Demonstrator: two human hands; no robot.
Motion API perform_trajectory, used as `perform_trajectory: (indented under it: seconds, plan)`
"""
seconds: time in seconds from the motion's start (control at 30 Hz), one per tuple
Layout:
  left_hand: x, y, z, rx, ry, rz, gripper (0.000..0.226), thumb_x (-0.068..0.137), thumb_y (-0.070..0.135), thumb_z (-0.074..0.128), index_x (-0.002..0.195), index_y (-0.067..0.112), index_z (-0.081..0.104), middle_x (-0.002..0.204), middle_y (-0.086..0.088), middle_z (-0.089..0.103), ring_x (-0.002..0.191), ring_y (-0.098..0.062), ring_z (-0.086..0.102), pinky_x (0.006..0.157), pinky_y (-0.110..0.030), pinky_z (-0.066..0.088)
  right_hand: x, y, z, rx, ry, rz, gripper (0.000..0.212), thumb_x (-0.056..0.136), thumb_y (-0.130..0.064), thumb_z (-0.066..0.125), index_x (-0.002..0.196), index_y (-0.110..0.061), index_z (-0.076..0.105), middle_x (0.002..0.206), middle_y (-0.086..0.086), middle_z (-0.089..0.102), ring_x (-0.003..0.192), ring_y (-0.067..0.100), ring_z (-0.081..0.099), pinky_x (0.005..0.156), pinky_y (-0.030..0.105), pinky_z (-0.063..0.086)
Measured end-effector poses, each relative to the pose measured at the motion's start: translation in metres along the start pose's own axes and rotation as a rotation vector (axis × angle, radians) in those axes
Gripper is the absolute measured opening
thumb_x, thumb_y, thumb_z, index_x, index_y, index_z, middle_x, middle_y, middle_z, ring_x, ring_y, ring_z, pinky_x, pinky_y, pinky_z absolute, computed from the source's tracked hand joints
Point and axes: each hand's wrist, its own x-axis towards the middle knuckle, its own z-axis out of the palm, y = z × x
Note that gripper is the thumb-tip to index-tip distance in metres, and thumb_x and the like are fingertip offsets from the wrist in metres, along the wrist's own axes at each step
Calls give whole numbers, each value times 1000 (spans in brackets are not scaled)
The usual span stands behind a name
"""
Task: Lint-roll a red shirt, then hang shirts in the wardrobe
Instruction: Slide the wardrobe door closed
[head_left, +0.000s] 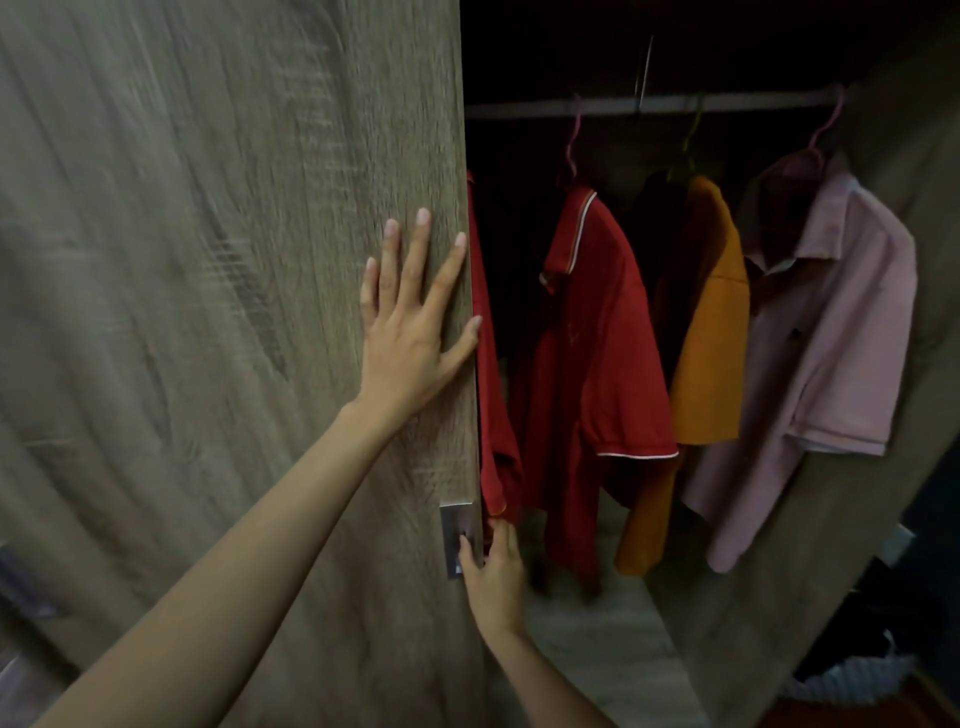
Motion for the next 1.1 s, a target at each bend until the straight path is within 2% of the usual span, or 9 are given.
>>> perform_trajectory:
  seconds: [0.13, 0.27, 0.43, 0.63, 0.77, 0.93, 1.1]
  plan:
    - [-3, -1, -2, 5, -29, 22, 69, 96, 48, 53, 154, 18, 29, 162, -17, 16, 149, -36, 7, 121, -44, -2, 3, 0, -9, -15, -28, -6, 40, 88, -34, 59, 122, -14, 53, 115, -1, 59, 103, 17, 61, 84, 32, 53]
    - [-7, 2, -1, 13, -74, 42, 69, 96, 47, 53, 155, 20, 27, 163, -14, 13, 151, -33, 5, 121, -46, 0, 9, 4, -26, -13, -39, -14, 39, 88, -30, 62, 123, -14, 55, 118, -1, 60, 103, 15, 61, 83, 26, 52]
    - [-13, 11, 6, 20, -90, 75, 69, 95, 47, 53, 154, 21, 28, 163, -13, 15, 150, -23, -2, 120, -51, 6, 17, 19, -50, -26, -38, -7, 26, 86, -24, 66, 109, -14, 58, 105, -3, 62, 87, 9, 62, 64, 6, 41]
    - [-10, 42, 25, 48, -91, 129, 70, 94, 50, 53, 154, 23, 29, 162, -12, 18, 150, -20, -5, 120, -46, 0, 31, 44, -85, -17, 31, 9, 26, 84, -25, 68, 106, -16, 58, 103, -7, 60, 86, 9, 63, 68, 27, 55]
    - [1, 76, 39, 56, -67, 151, 69, 94, 50, 53, 154, 22, 31, 162, -13, 21, 151, -24, 3, 120, -42, -4, 42, 63, -115, -38, 46, 34, 27, 85, -27, 67, 110, -20, 58, 106, -9, 60, 88, 5, 61, 72, 24, 54]
    - [14, 125, 57, 29, -58, 188, 71, 93, 48, 55, 154, 22, 28, 161, -15, 21, 149, -31, 10, 120, -44, 1, 57, 88, -157, -52, 66, 67, 24, 87, -27, 65, 109, -23, 57, 107, -8, 61, 90, 3, 61, 74, 27, 57]
    - [28, 178, 75, -18, -71, 226, 74, 92, 46, 57, 154, 21, 27, 162, -16, 19, 149, -33, 9, 120, -45, 0, 71, 112, -204, -83, 98, 140, 19, 88, -28, 65, 104, -26, 56, 100, -9, 63, 85, 1, 60, 69, 13, 47]
